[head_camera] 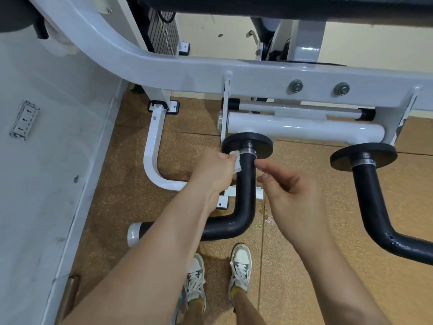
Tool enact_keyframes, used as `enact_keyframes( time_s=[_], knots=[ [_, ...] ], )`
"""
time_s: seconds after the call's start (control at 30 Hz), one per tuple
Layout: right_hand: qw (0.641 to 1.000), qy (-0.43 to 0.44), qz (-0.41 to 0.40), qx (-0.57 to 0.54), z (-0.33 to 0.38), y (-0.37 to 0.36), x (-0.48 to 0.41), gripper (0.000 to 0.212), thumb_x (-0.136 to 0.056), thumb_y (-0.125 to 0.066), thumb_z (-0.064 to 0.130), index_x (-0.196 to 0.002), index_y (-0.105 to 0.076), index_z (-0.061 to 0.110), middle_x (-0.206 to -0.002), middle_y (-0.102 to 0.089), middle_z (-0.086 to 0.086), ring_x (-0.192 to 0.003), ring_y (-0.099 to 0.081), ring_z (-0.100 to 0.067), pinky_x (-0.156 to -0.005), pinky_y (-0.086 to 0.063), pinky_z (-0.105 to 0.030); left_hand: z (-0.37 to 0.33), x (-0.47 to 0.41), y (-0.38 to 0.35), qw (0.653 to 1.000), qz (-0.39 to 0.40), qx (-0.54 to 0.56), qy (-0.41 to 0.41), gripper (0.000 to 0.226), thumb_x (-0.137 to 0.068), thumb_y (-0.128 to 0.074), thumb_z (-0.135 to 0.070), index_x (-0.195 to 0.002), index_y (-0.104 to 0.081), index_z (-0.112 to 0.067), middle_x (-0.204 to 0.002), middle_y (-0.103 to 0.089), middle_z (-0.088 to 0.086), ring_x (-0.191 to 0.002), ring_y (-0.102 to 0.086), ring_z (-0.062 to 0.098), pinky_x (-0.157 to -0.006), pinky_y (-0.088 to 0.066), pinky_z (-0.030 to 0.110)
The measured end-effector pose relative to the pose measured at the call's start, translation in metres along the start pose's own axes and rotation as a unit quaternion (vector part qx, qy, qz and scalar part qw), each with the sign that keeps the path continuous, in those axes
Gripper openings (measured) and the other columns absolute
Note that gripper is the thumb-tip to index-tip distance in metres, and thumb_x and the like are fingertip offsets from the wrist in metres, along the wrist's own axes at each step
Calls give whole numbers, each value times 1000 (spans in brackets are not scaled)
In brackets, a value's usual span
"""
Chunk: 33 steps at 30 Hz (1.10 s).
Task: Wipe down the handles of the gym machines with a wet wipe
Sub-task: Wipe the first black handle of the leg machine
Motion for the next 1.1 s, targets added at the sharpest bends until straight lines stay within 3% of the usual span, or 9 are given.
enact_keyframes(
  time_s=[0.2, 0.3, 0.37, 0.47, 0.6, 0.7, 0.93, 1.0, 1.1],
  knots=[
    [999, 12, -17, 29, 5, 2, 5, 30, -88, -58, 6, -102, -71, 30, -92, -69, 24, -87, -64, 8, -75, -47, -8, 4, 32, -1, 972, 113, -203, -45, 35, -98, -46, -20, -68, -58, -8, -71, -53, 10, -70, -49, 21, -65, -36, 28],
    [1000, -1, -12, 20, 3, -1, 3, 30, -89, -58, 8, -98, -70, 33, -90, -69, 24, -83, -64, 6, -73, -48, -10, -12, 14, 5, 986, 66, -153, -27, 29, -98, -47, -24, -79, -63, -8, -83, -62, 10, -80, -57, 22, -64, -41, 27],
    [1000, -5, -12, 11, 2, 0, 2, 27, -90, -57, 7, -100, -70, 28, -92, -69, 23, -87, -64, 6, -76, -46, -7, -22, 2, 5, 994, 27, -109, -17, 24, -98, -49, -25, -90, -63, -8, -87, -62, 11, -90, -63, 27, -78, -52, 37],
    [1000, 0, -7, 27, 5, 1, 6, 27, -89, -58, 8, -101, -71, 29, -90, -67, 26, -89, -62, 10, -75, -45, -4, -9, -1, -2, 994, 31, -101, 5, 23, -99, -45, -19, -82, -56, -10, -90, -59, 15, -88, -59, 28, -92, -51, 41],
    [998, 12, -13, 62, 5, 5, 10, 28, -89, -58, 9, -107, -72, 26, -97, -69, 21, -94, -62, 9, -80, -49, -11, 10, -5, -11, 993, 85, -47, 64, 25, -94, -38, -5, -99, -62, -1, -86, -58, 13, -74, -51, 22, -70, -47, 34],
    [999, 1, -14, 50, -2, 5, 10, 28, -89, -58, 9, -106, -71, 27, -96, -69, 21, -92, -62, 6, -79, -49, -14, 9, -6, -12, 993, 76, 33, 84, 25, -93, -41, -1, -106, -63, 1, -87, -60, 12, -71, -53, 18, -68, -46, 29],
    [1000, -6, -1, 30, -4, 6, 12, 30, -91, -56, 7, -103, -71, 30, -86, -69, 18, -74, -63, -1, -64, -48, -12, -14, 26, 5, 982, 68, -144, -104, 36, -94, -52, -23, -81, -61, 9, -71, -47, 4, -68, -46, 16, -68, -40, 28],
    [999, -22, 12, 21, -10, 4, 12, 30, -91, -56, 8, -103, -70, 31, -85, -69, 15, -67, -61, -2, -61, -46, -12, -12, 19, 0, 992, 71, -85, -66, 32, -96, -49, -19, -84, -64, 7, -75, -55, 7, -74, -51, 17, -77, -48, 34],
    [999, -35, 13, -3, -12, 5, 12, 29, -90, -56, 7, -102, -70, 30, -92, -69, 18, -85, -62, 5, -71, -46, -8, -3, 13, -20, 990, 114, 73, 37, 23, -96, -47, -6, -89, -68, -2, -78, -69, 5, -79, -59, 20, -87, -51, 38]
  ],
)
Point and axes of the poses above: each hand's wrist, its own x-axis away from the middle knuckle, its own y-axis out of the back of the hand, z = x × y, the point moved 10 cm from there along -x, towards the middle knuckle
